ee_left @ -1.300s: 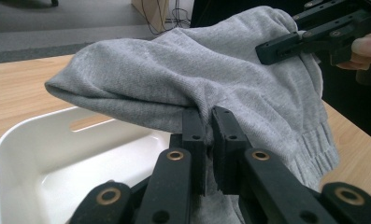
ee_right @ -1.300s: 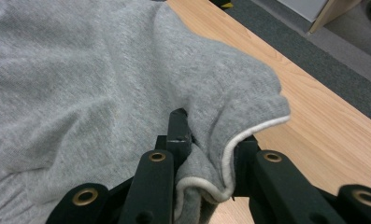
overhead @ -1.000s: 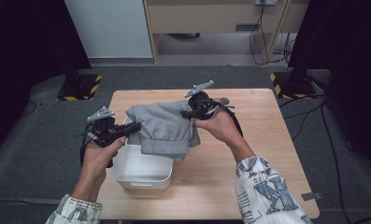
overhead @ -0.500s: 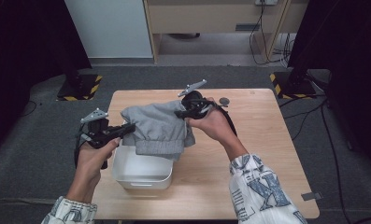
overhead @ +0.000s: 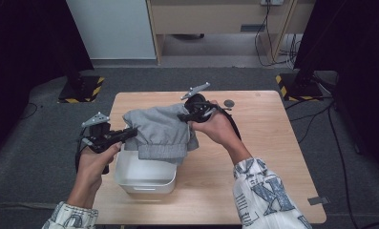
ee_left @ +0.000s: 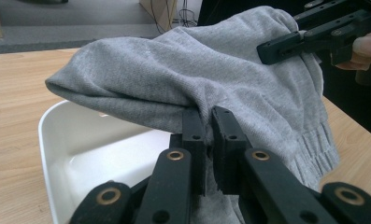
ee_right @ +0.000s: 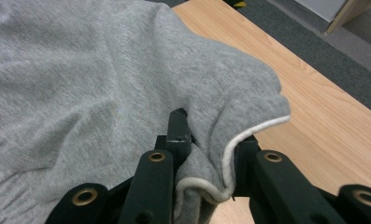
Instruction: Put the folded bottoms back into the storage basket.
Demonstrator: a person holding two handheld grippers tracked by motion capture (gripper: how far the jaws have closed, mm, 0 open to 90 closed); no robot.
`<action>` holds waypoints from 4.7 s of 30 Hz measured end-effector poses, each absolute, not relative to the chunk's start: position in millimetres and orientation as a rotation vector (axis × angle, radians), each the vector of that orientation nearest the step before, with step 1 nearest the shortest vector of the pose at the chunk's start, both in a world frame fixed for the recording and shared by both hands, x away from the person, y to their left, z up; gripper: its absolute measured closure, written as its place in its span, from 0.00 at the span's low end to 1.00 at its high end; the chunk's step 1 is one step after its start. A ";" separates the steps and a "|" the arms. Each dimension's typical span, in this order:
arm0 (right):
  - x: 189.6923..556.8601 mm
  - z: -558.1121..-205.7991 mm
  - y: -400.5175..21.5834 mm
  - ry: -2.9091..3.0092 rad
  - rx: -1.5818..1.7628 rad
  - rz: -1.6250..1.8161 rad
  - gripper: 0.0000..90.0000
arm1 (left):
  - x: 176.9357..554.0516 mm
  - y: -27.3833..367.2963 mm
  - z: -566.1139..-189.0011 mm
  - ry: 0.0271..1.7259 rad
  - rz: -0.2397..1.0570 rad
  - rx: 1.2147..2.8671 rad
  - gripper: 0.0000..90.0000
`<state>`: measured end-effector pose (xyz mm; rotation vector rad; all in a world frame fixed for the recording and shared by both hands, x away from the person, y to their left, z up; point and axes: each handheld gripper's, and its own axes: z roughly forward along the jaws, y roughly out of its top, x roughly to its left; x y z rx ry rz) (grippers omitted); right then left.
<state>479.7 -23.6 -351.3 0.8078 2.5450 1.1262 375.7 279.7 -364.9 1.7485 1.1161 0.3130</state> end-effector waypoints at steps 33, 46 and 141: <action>481.0 -355.4 24.7 2.596 0.759 1.164 0.84 | 359.2 325.4 -360.7 1.153 0.355 1.720 0.94; 481.9 -361.0 41.2 2.623 0.735 1.163 0.84 | 355.7 336.8 -362.1 1.166 0.374 1.717 0.94; 476.9 -402.0 -18.4 2.539 0.891 1.134 0.09 | 369.1 304.1 -411.3 1.236 0.484 1.891 0.05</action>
